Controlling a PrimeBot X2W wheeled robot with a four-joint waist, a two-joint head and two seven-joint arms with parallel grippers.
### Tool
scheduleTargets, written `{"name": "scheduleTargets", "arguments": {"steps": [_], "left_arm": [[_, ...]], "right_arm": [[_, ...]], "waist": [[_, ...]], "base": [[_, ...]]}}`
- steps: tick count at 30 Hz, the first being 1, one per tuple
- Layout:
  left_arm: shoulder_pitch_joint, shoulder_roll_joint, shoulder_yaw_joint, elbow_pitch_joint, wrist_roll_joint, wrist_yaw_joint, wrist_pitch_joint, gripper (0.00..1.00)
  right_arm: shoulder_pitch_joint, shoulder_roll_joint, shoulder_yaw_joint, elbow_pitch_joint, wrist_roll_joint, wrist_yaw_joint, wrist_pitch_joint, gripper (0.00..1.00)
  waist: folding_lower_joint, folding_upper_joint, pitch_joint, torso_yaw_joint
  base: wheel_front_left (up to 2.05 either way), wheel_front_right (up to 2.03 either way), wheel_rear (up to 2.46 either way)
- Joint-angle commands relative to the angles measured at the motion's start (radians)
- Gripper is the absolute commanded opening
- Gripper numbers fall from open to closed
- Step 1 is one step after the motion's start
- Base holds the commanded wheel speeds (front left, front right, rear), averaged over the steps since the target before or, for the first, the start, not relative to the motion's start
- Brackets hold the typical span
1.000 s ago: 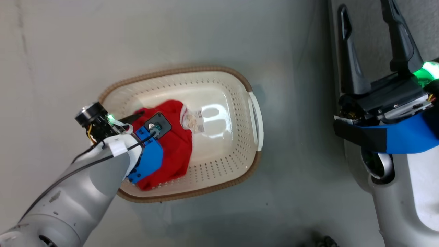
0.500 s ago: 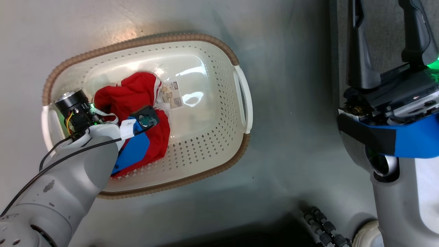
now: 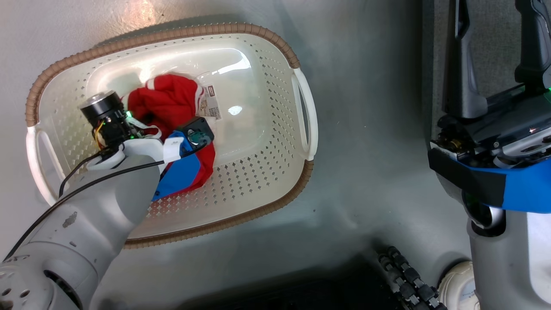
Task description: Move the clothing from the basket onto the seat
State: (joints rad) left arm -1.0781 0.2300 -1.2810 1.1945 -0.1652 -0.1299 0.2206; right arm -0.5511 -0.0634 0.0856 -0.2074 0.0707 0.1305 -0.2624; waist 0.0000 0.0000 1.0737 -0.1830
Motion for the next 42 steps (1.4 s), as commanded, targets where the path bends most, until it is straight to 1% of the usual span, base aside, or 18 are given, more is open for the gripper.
{"name": "scheduleTargets", "arguments": {"steps": [1, 3, 8, 10, 14, 22, 29, 33, 34, 35, 37, 42], "left_arm": [[-0.021, -0.010, -0.002, -0.005, 0.008, 0.000, -0.012, 0.00], [-0.017, -0.020, -0.002, -0.007, 0.020, 0.000, -0.019, 0.00], [-0.024, -0.050, -0.002, -0.010, -0.006, 0.000, -0.070, 0.00], [-0.022, -0.067, -0.002, -0.016, -0.029, 0.000, -0.106, 0.00], [0.009, -0.068, -0.002, -0.023, -0.080, 0.000, -0.201, 0.00], [0.040, -0.102, 0.004, -0.015, -0.218, 0.000, -0.369, 0.00], [0.097, -0.116, 0.022, -0.018, -0.316, 0.000, -0.463, 0.00], [0.129, -0.107, 0.046, -0.054, -0.351, 0.000, -0.484, 0.00], [0.129, -0.107, 0.046, -0.054, -0.351, 0.000, -0.484, 0.00], [0.138, -0.101, 0.058, -0.070, -0.360, 0.000, -0.487, 0.00], [0.151, -0.086, 0.086, -0.132, -0.358, 0.006, -0.487, 0.00], [0.213, -0.035, 0.193, -0.297, -0.353, 0.035, -0.487, 0.00]], "right_arm": [[0.003, 0.005, 0.001, -0.005, -0.008, 0.000, -0.004, 1.00], [0.001, 0.006, 0.000, -0.005, -0.009, 0.000, -0.004, 1.00], [0.003, 0.006, -0.010, 0.010, -0.009, 0.000, -0.004, 1.00], [0.003, 0.004, -0.019, 0.011, -0.008, 0.000, -0.004, 1.00], [0.014, -0.005, -0.029, 0.022, -0.009, 0.000, -0.004, 1.00], [0.041, -0.017, -0.035, 0.066, 0.004, 0.000, -0.004, 1.00], [0.109, -0.028, -0.044, 0.111, 0.015, 0.000, -0.004, 1.00], [0.167, -0.032, -0.054, 0.136, 0.020, 0.000, -0.004, 1.00], [0.167, -0.032, -0.054, 0.136, 0.020, 0.000, -0.004, 1.00], [0.182, -0.033, -0.054, 0.142, 0.023, 0.000, -0.004, 1.00], [0.211, -0.034, -0.060, 0.151, 0.028, 0.000, -0.004, 1.00], [0.283, -0.031, -0.072, 0.174, 0.034, 0.000, -0.004, 1.00]], "waist": [[0.0000, 0.0000, 0.002, -0.001], [0.0000, 0.0000, 0.001, 0.001], [0.0000, 0.0000, -0.023, 0.019], [0.0000, 0.0000, -0.044, 0.033], [0.0000, 0.0000, -0.099, 0.061], [0.0000, 0.0000, -0.272, 0.105], [0.0000, 0.0000, -0.462, 0.129], [0.0000, 0.0000, -0.573, 0.145], [0.0000, 0.0000, -0.573, 0.145], [0.0000, 0.0000, -0.597, 0.149], [0.0000, 0.0000, -0.645, 0.157], [0.0000, 0.0000, -0.753, 0.174]], "base": [[0.00, 0.00, 0.00], [0.00, 0.00, 0.00], [0.00, 0.00, 0.00], [0.00, 0.00, 0.00], [0.00, 0.00, 0.00], [0.00, 0.00, 0.00], [0.00, 0.00, 0.00], [0.00, 0.00, 0.00], [0.00, 0.00, 0.00], [0.00, 0.00, 0.00], [0.00, 0.00, 0.00], [0.00, 0.00, 0.00]]}}
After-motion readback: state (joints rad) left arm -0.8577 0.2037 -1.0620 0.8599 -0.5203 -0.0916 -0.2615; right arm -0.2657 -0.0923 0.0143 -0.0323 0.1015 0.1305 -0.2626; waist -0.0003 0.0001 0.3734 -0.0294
